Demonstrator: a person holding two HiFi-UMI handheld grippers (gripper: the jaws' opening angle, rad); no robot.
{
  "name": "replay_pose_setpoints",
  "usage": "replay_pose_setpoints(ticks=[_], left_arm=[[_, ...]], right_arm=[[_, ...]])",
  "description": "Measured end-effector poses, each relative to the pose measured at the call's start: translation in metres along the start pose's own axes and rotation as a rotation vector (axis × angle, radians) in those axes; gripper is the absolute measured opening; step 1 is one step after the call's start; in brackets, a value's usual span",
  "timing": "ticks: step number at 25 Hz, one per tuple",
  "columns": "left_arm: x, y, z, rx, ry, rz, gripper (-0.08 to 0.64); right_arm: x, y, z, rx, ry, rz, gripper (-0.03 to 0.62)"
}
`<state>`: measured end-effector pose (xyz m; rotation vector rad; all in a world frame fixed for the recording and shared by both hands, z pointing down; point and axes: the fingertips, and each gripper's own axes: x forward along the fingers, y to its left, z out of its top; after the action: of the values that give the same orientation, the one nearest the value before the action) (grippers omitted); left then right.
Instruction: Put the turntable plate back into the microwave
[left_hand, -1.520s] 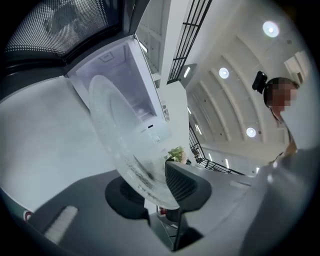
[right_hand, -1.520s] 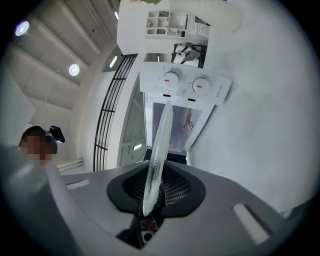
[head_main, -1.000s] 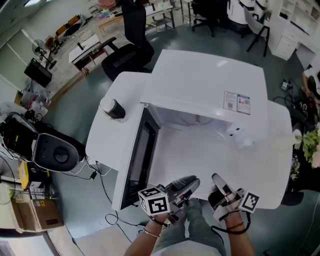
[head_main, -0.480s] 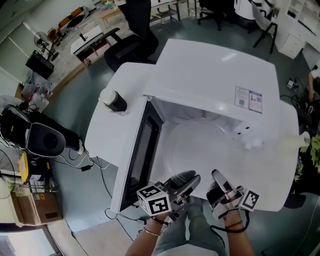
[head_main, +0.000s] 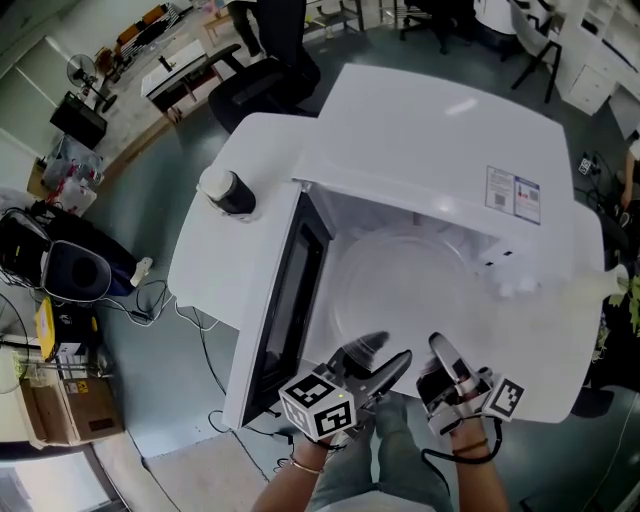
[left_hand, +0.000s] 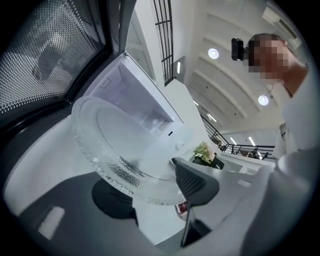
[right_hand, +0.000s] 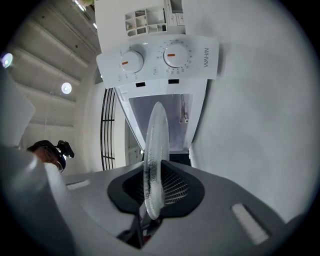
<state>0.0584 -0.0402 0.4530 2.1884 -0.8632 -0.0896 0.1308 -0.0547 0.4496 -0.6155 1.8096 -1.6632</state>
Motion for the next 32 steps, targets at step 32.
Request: replay_pose_setpoints(ticks=[32], left_arm=[[-0.037,0.009,-0.021,0.291,0.013,0.234,0.275]], right_arm=[[0.030,0.000,0.016,-0.039,-0.065,0.015,0.043]])
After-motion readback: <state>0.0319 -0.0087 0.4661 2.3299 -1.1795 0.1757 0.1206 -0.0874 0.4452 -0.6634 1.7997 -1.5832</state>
